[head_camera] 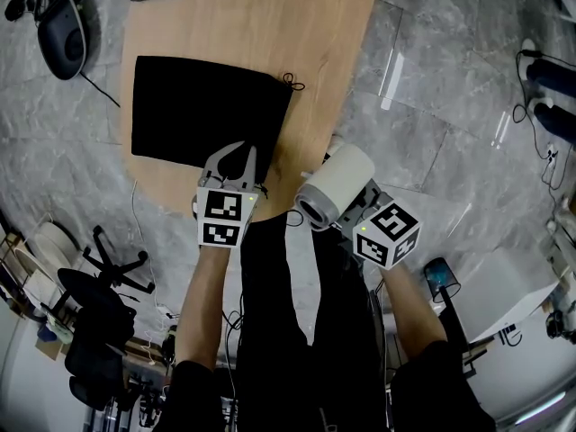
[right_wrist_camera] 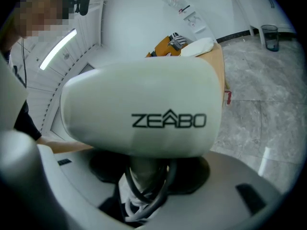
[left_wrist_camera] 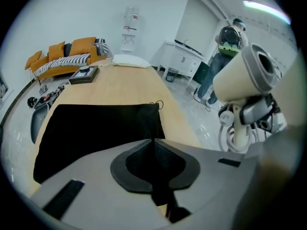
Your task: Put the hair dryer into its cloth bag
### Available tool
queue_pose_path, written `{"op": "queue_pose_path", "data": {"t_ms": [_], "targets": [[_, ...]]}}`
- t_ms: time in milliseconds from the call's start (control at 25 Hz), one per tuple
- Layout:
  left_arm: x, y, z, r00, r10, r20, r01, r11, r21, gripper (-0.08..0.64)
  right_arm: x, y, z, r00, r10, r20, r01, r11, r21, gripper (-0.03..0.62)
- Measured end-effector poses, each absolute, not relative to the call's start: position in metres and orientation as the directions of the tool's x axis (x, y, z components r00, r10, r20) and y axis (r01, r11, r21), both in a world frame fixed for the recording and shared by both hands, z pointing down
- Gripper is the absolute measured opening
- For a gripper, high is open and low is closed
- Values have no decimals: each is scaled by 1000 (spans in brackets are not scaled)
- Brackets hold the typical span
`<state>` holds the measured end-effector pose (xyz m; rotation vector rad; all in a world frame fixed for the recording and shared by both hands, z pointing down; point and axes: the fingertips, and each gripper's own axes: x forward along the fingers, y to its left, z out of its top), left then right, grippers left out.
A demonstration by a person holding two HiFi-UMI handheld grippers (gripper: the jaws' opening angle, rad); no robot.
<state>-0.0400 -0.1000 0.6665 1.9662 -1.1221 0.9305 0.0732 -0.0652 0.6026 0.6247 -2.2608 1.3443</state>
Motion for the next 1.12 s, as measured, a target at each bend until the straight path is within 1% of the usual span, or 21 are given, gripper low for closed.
{"op": "queue_pose_path", "data": {"t_ms": [160, 280, 400, 600, 720, 920, 1120], "targets": [[-47, -105, 648, 381, -433, 817, -897, -386, 214, 26, 70, -67, 610, -780, -119, 615, -587, 480, -652, 236], [-52, -109, 639, 379, -437, 816, -891, -411, 193, 26, 65, -66, 619, -750, -55, 659, -579, 537, -614, 236], [-52, -110, 630, 397, -437, 807, -878, -436, 196, 26, 60, -63, 632, -680, 12, 734, -578, 606, -546, 236], [-49, -115, 611, 427, -463, 777, -872, -437, 219, 26, 49, -60, 659, -548, 112, 829, -529, 722, -447, 236], [-48, -114, 602, 441, -472, 763, -864, -453, 219, 26, 41, -58, 673, -485, 169, 858, -505, 747, -433, 236], [-47, -110, 594, 463, -479, 746, -852, -473, 225, 26, 30, -62, 690, -394, 208, 895, -471, 791, -391, 236], [-47, -108, 588, 476, -484, 734, -848, -474, 238, 26, 24, -66, 701, -339, 252, 906, -471, 788, -396, 236]]}}
